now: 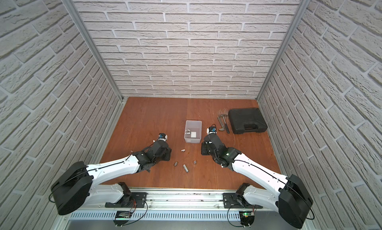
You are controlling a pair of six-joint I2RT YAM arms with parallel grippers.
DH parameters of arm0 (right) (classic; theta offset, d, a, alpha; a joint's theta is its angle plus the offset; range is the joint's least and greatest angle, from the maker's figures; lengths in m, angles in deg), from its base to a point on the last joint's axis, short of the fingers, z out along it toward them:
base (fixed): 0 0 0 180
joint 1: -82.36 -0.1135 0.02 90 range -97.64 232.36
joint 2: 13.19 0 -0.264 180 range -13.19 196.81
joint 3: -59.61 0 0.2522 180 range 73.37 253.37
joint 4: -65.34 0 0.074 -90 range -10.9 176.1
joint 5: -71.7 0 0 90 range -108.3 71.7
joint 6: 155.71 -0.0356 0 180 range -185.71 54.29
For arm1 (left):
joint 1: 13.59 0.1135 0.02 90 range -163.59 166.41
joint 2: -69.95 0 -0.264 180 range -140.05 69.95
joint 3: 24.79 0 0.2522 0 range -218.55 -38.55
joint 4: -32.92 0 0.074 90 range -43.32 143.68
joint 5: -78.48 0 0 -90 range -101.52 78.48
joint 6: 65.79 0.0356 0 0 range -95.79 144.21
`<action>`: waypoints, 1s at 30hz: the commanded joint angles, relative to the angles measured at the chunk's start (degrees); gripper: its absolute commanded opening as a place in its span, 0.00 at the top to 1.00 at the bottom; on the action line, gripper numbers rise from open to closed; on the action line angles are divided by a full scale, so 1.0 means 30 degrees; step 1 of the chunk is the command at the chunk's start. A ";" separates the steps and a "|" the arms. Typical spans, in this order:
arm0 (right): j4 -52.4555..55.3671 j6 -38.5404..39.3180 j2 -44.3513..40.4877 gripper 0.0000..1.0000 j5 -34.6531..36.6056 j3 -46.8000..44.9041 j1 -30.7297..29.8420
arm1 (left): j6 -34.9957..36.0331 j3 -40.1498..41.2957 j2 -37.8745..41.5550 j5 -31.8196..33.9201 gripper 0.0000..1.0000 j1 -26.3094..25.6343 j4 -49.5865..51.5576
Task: Put the socket on the desktop into the storage box
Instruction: Place the socket head in the storage box.
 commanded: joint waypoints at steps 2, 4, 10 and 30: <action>-0.0318 0.0303 -0.0170 0.98 -0.0395 0.0688 0.0336 | -0.0107 0.0223 -0.0109 0.0165 0.57 -0.0095 -0.0656; -0.0219 0.0303 0.0010 0.98 -0.0566 0.0918 0.0494 | -0.0061 0.0169 -0.0045 0.0127 0.57 -0.0095 -0.0613; -0.0401 0.0259 0.0805 0.98 -0.1355 0.1491 0.0937 | -0.0164 0.0139 0.0265 -0.0070 0.57 -0.0146 -0.0548; -0.0922 0.0157 0.1935 0.98 -0.2797 0.2230 0.1349 | 0.0099 -0.0015 0.1214 0.0112 0.56 -0.0139 0.0040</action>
